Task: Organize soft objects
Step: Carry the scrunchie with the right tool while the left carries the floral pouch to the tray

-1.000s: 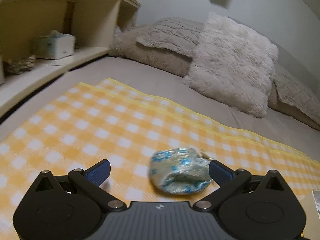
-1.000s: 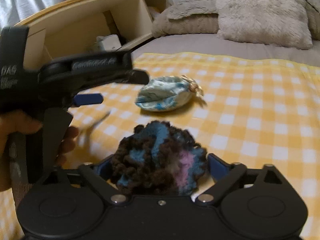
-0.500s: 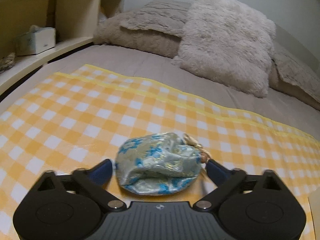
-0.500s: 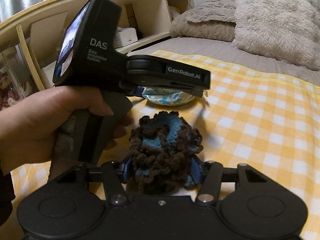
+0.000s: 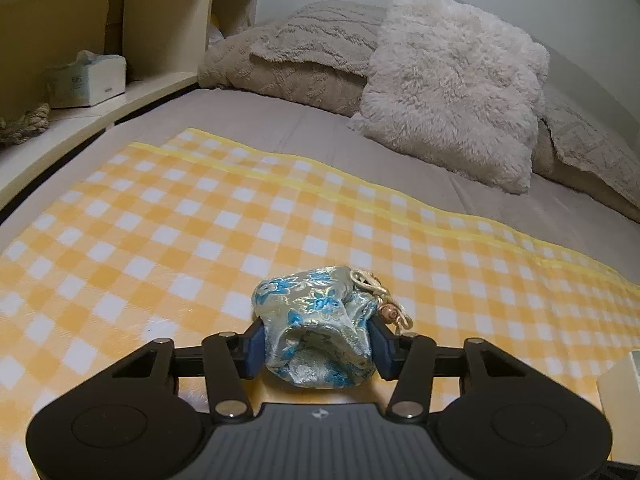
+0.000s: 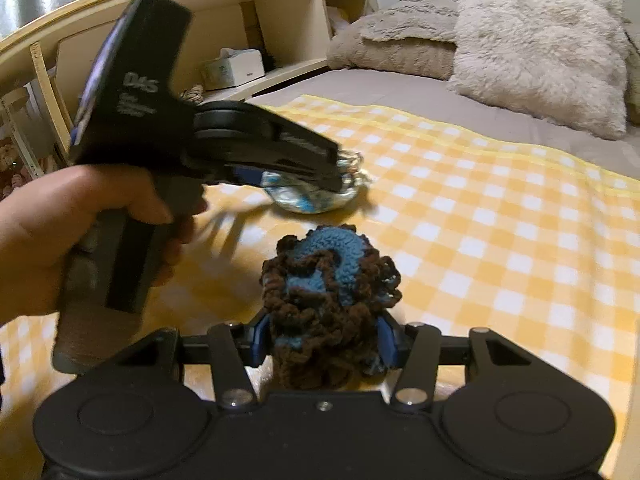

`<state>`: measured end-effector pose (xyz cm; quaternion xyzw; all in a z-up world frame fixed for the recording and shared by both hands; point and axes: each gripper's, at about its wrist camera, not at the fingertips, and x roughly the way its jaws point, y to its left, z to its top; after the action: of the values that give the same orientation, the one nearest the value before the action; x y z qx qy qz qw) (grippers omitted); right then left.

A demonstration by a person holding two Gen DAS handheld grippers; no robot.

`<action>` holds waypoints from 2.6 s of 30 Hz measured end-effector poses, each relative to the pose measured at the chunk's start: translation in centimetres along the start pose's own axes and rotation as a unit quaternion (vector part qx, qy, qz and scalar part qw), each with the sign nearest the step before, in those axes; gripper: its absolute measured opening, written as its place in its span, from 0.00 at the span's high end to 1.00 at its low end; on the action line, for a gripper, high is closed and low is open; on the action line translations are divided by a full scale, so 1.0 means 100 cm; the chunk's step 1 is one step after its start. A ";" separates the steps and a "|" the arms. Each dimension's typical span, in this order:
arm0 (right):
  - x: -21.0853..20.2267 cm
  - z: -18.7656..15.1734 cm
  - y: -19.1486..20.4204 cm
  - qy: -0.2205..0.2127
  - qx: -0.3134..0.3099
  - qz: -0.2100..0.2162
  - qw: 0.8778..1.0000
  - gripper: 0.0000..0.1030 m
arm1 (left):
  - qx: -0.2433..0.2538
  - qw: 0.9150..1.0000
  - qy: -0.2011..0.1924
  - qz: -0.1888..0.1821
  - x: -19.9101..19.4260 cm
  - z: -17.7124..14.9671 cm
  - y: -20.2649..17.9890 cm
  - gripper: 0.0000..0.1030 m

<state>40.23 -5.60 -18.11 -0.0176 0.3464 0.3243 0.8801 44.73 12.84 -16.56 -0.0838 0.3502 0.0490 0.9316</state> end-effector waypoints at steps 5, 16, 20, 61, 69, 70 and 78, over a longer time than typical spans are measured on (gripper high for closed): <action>-0.026 0.000 0.000 -0.016 0.004 -0.014 1.000 0.49 | -0.009 1.000 -0.012 -0.005 -0.025 0.002 -0.001 0.50; -0.091 0.004 -0.004 -0.057 0.013 -0.043 0.997 0.49 | -0.012 0.999 -0.042 -0.030 -0.095 0.002 -0.017 0.50; -0.114 0.006 -0.004 -0.073 0.019 -0.049 0.996 0.49 | -0.009 0.998 -0.052 -0.043 -0.122 -0.001 -0.022 0.50; -0.306 0.000 -0.052 -0.149 0.043 -0.160 0.975 0.47 | 0.109 0.980 -0.121 -0.112 -0.263 -0.032 -0.147 0.50; -0.329 -0.013 -0.095 -0.145 0.063 -0.209 0.965 0.47 | 0.125 0.975 -0.116 -0.145 -0.253 -0.035 -0.189 0.50; -0.330 -0.015 -0.099 -0.143 0.065 -0.215 0.964 0.47 | 0.127 0.974 -0.114 -0.149 -0.250 -0.036 -0.195 0.50; -0.343 -0.027 -0.138 -0.135 0.089 -0.258 0.953 0.47 | 0.138 0.970 -0.099 -0.173 -0.228 -0.040 -0.236 0.50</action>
<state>27.83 -36.31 -1.54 0.0161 0.2355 0.0534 0.9703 28.60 -11.87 -1.64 -0.0080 0.2400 -0.1536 0.9585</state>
